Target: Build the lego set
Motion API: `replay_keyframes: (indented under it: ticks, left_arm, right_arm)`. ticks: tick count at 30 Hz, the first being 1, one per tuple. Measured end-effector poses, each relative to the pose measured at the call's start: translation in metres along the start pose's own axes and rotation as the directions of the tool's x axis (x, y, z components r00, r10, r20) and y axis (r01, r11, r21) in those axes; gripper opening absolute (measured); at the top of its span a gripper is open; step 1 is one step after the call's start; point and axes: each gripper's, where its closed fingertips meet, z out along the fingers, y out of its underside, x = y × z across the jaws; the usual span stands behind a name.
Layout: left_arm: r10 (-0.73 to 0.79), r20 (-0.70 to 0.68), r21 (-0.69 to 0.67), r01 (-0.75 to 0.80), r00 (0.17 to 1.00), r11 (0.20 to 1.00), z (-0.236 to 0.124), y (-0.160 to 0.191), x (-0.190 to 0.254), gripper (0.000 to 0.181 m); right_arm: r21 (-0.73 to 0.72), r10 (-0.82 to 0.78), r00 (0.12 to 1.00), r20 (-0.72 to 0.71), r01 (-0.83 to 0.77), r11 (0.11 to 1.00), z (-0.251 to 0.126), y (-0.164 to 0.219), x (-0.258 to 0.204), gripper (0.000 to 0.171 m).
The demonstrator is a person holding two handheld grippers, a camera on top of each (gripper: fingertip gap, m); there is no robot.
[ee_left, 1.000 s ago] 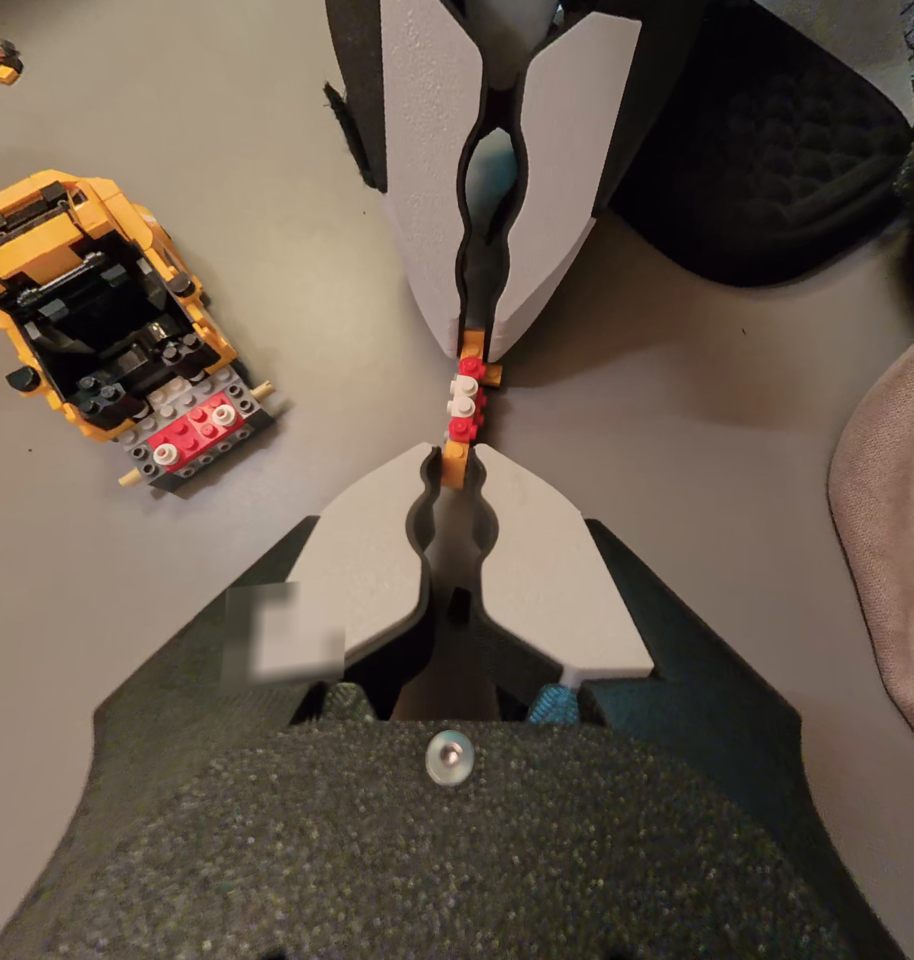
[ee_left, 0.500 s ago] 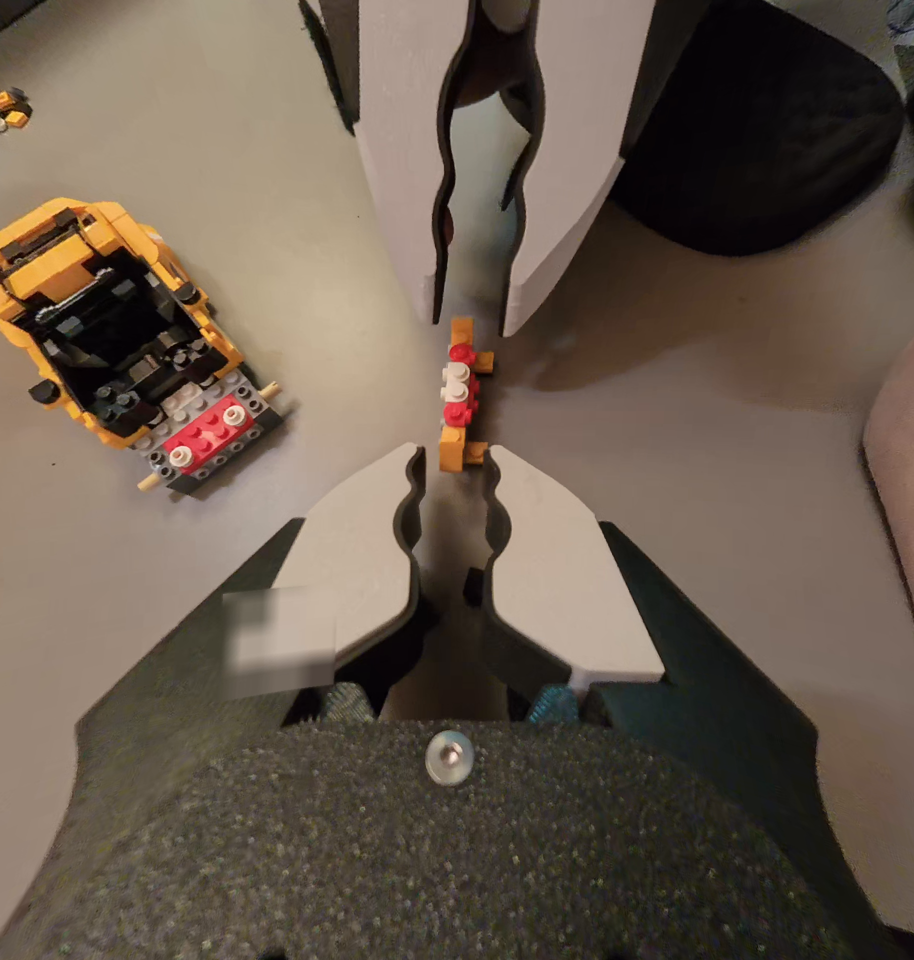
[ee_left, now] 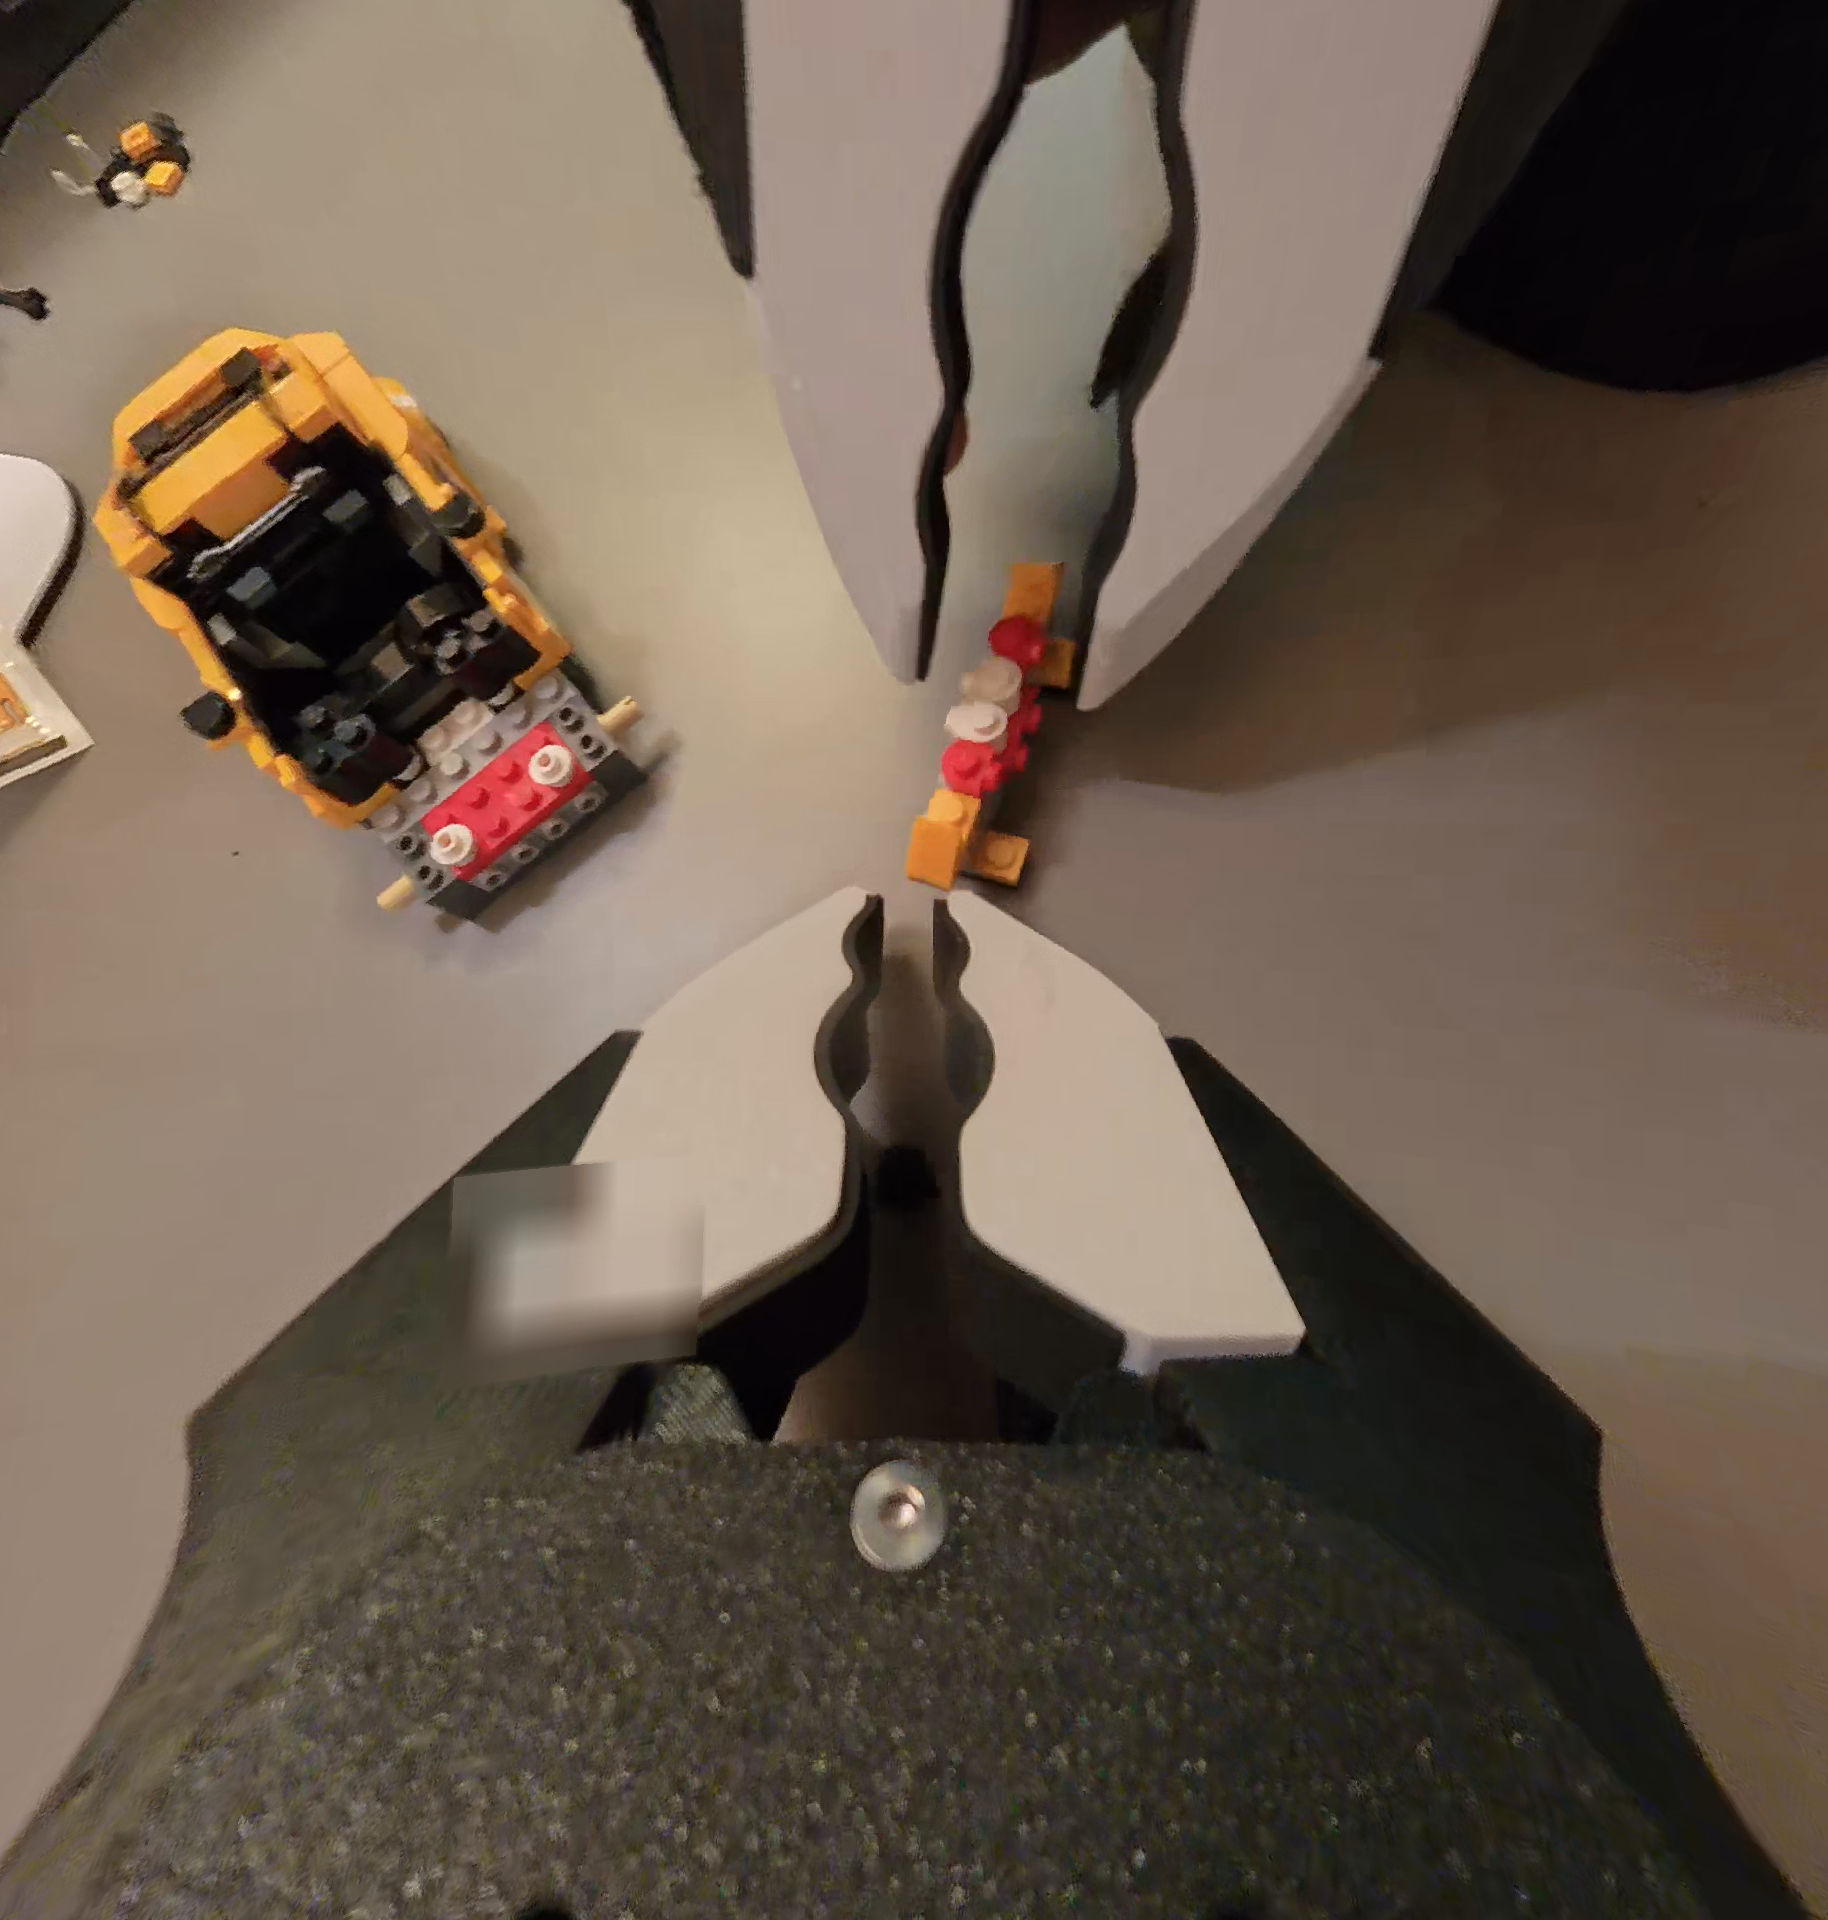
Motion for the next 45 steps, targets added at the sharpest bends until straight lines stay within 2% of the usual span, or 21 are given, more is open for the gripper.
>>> replay_keyframes:
  ticks: [3, 6, 10, 14, 18, 23, 28, 31, 35, 40, 45]
  left_arm:
    - [-0.015, 0.050, 0.007, 0.015, 0.999, 1.000, -0.004, 0.001, -0.011, 0.008]
    - [-0.037, 0.114, 0.033, 0.033, 0.993, 0.999, -0.011, -0.002, -0.024, 0.008]
    - [-0.076, 0.177, 0.089, 0.061, 0.981, 0.994, -0.023, -0.008, -0.039, 0.007]
    - [-0.089, 0.211, 0.117, 0.065, 0.973, 0.991, -0.029, -0.011, -0.046, 0.006]
    - [-0.107, 0.222, 0.131, 0.079, 0.969, 0.988, -0.031, -0.011, -0.049, 0.005]
    - [-0.157, 0.207, 0.171, 0.123, 0.966, 0.978, -0.037, -0.013, -0.054, 0.004]
    - [-0.183, 0.192, 0.193, 0.145, 0.964, 0.970, -0.043, -0.014, -0.057, 0.004]
    - [-0.152, 0.102, 0.166, 0.134, 0.983, 0.977, -0.046, -0.011, -0.047, 0.005]
    - [-0.091, -0.050, 0.051, 0.093, 0.995, 0.994, -0.052, 0.007, -0.026, 0.009]
    - [-0.112, -0.150, -0.057, 0.104, 0.982, 0.993, -0.045, 0.025, -0.008, 0.012]
    - [-0.135, -0.188, -0.120, 0.114, 0.973, 0.986, -0.035, 0.032, 0.003, 0.017]
  right_arm:
    - [-0.055, 0.047, 0.999, -0.013, -0.047, 0.997, 0.005, 0.003, 0.001, 0.014]
    - [-0.063, 0.155, 0.985, -0.069, -0.160, 0.985, 0.004, 0.002, 0.008, 0.013]
    - [-0.048, 0.372, 0.909, -0.189, -0.387, 0.921, 0.000, 0.009, 0.030, 0.013]
    - [-0.064, 0.439, 0.870, -0.225, -0.462, 0.885, 0.006, 0.018, 0.033, 0.014]
    - [-0.030, 0.431, 0.867, -0.249, -0.451, 0.892, 0.003, 0.015, 0.035, 0.025]
    - [0.232, 0.458, 0.845, -0.277, -0.404, 0.885, -0.029, -0.013, 0.045, 0.029]
    - [0.472, 0.541, 0.787, -0.297, -0.372, 0.800, -0.056, -0.028, 0.048, 0.030]
    - [0.582, 0.575, 0.760, -0.303, -0.330, 0.743, -0.064, -0.033, 0.046, 0.030]
    - [0.629, 0.599, 0.736, -0.316, -0.311, 0.713, -0.065, -0.028, 0.044, 0.029]
    - [0.666, 0.627, 0.719, -0.299, -0.313, 0.677, -0.076, -0.021, 0.045, 0.027]
    - [0.615, 0.610, 0.721, -0.329, -0.327, 0.718, -0.070, -0.008, 0.043, 0.026]
